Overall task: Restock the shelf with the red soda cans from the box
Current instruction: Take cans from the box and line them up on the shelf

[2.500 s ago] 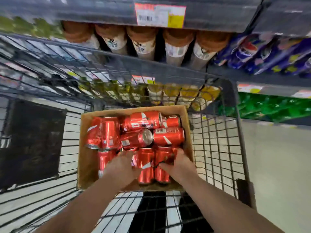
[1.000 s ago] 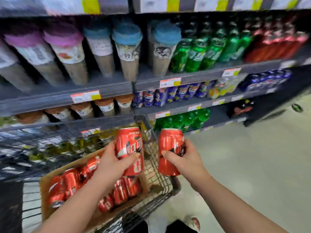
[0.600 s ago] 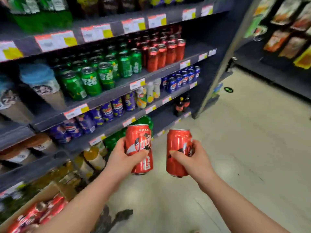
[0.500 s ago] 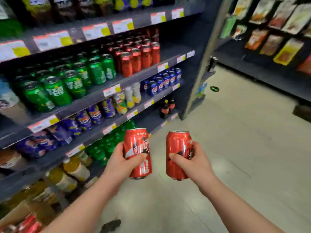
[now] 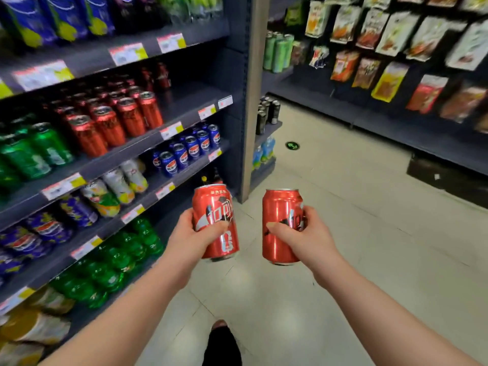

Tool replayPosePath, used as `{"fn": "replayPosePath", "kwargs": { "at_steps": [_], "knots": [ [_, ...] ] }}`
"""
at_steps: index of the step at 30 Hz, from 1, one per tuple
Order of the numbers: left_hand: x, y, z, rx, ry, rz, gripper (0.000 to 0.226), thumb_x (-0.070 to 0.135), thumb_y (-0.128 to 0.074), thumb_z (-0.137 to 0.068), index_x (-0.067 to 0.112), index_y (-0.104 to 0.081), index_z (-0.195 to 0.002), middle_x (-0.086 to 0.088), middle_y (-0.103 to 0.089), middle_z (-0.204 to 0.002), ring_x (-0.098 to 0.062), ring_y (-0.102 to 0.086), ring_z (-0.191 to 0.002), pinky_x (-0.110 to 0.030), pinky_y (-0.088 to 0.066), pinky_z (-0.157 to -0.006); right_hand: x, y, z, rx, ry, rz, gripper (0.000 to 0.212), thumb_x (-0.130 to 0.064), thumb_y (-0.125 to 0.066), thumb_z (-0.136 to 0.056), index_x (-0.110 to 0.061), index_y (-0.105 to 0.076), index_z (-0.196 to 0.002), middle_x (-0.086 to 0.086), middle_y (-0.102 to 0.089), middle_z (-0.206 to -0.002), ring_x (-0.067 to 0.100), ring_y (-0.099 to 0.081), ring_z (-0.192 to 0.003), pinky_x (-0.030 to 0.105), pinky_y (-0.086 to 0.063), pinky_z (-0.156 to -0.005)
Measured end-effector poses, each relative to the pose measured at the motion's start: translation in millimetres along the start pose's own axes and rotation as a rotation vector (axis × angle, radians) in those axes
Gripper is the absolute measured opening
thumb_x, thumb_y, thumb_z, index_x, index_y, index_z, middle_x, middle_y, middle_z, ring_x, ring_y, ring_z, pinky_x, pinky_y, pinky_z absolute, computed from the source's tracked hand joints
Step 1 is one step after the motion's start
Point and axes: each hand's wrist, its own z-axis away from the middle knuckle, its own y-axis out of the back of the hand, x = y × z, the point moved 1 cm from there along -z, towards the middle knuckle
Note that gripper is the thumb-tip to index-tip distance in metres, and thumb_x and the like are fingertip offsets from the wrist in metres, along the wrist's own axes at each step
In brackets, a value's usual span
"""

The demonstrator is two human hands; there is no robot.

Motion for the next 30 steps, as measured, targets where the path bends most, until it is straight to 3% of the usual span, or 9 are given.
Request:
{"fn": "replayPosePath", "kwargs": {
  "at_steps": [2, 5, 10, 13, 17, 20, 22, 27, 30],
  "knots": [
    [7.8, -11.6, -20.2, 0.000, -0.004, 0.009, 0.081, 0.034, -0.081, -0.051, 0.022, -0.047, -0.124, -0.003, -0.065, -0.111, -0.024, -0.067, -0.095, -0.045, -0.054, -0.084, -5.8, 5.9, -25.2, 0.000, -0.012, -0.010, 0.054, -0.024, -0.078, -0.070, -0.020, -0.050, -0.116, 0.001, -0.060, -0.104, 0.016, -0.062, -0.092, 0.035, -0.054, -0.081],
    [18.1, -28.9, -57.9, 0.004, -0.009, 0.045, 0.093, 0.043, -0.079, -0.037, 0.022, -0.048, -0.122, -0.005, -0.066, -0.111, -0.025, -0.067, -0.095, -0.048, -0.054, -0.086, -16.1, 12.7, -68.5, -0.020, -0.003, -0.016, 0.051, -0.023, -0.078, -0.070, -0.023, -0.048, -0.111, 0.000, -0.061, -0.104, 0.017, -0.063, -0.093, 0.039, -0.055, -0.084],
    [47.6, -62.7, -140.3, -0.006, -0.017, 0.110, 0.089, 0.042, -0.076, -0.035, 0.024, -0.049, -0.118, -0.002, -0.066, -0.105, -0.021, -0.068, -0.090, -0.040, -0.055, -0.078, -41.5, 25.0, -155.8, -0.054, 0.013, 0.026, 0.045, -0.018, -0.079, -0.070, -0.022, -0.053, -0.108, -0.001, -0.065, -0.099, 0.012, -0.064, -0.087, 0.027, -0.052, -0.070],
    [71.9, -81.7, -191.8, -0.010, -0.002, 0.158, 0.071, 0.034, -0.077, -0.043, 0.030, -0.050, -0.108, 0.000, -0.065, -0.103, -0.019, -0.067, -0.090, -0.035, -0.054, -0.073, -61.1, 31.4, -210.0, -0.068, 0.032, 0.070, 0.044, -0.016, -0.079, -0.071, -0.021, -0.054, -0.107, -0.002, -0.066, -0.095, 0.009, -0.064, -0.083, 0.021, -0.048, -0.063],
    [99.0, -95.7, -253.6, 0.031, 0.001, 0.196, 0.067, 0.028, -0.082, -0.055, 0.031, -0.048, -0.113, -0.001, -0.066, -0.106, -0.023, -0.066, -0.095, -0.044, -0.055, -0.083, -84.3, 27.0, -282.3, -0.090, 0.050, 0.054, 0.046, -0.016, -0.079, -0.071, -0.023, -0.052, -0.108, -0.001, -0.065, -0.097, 0.011, -0.063, -0.085, 0.024, -0.049, -0.065],
    [112.8, -94.9, -287.8, 0.069, -0.004, 0.231, 0.071, 0.036, -0.081, -0.042, 0.038, -0.051, -0.106, -0.002, -0.067, -0.109, -0.026, -0.068, -0.097, -0.052, -0.053, -0.087, -103.4, 12.3, -332.7, -0.158, 0.061, 0.055, 0.056, -0.023, -0.083, -0.064, -0.022, -0.052, -0.112, 0.001, -0.065, -0.099, 0.015, -0.063, -0.088, 0.030, -0.051, -0.068],
    [120.0, -91.9, -309.5, 0.119, -0.023, 0.250, 0.073, 0.038, -0.080, -0.040, 0.036, -0.052, -0.108, -0.003, -0.068, -0.109, -0.025, -0.069, -0.096, -0.050, -0.055, -0.084, -118.7, -1.8, -368.8, -0.218, 0.078, 0.056, 0.060, -0.026, -0.082, -0.061, -0.021, -0.053, -0.113, 0.000, -0.065, -0.097, 0.015, -0.063, -0.087, 0.031, -0.053, -0.069],
    [135.5, -88.4, -364.7, 0.356, -0.060, 0.310, 0.052, 0.027, -0.071, -0.053, 0.029, -0.054, -0.102, 0.000, -0.070, -0.096, -0.012, -0.071, -0.074, -0.025, -0.054, -0.054, -149.3, -45.3, -466.4, -0.376, 0.172, 0.130, 0.060, -0.037, -0.075, -0.052, -0.024, -0.055, -0.106, -0.006, -0.066, -0.094, 0.013, -0.065, -0.087, 0.042, -0.055, -0.084],
    [144.2, -93.0, -399.9, 0.510, -0.079, 0.335, 0.055, 0.026, -0.072, -0.054, 0.029, -0.054, -0.105, 0.000, -0.070, -0.097, -0.015, -0.070, -0.079, -0.028, -0.054, -0.059, -166.3, -73.4, -527.8, -0.495, 0.224, 0.156, 0.053, -0.030, -0.082, -0.063, -0.021, -0.054, -0.108, -0.006, -0.065, -0.095, 0.010, -0.063, -0.086, 0.034, -0.052, -0.082]
  ]
}}
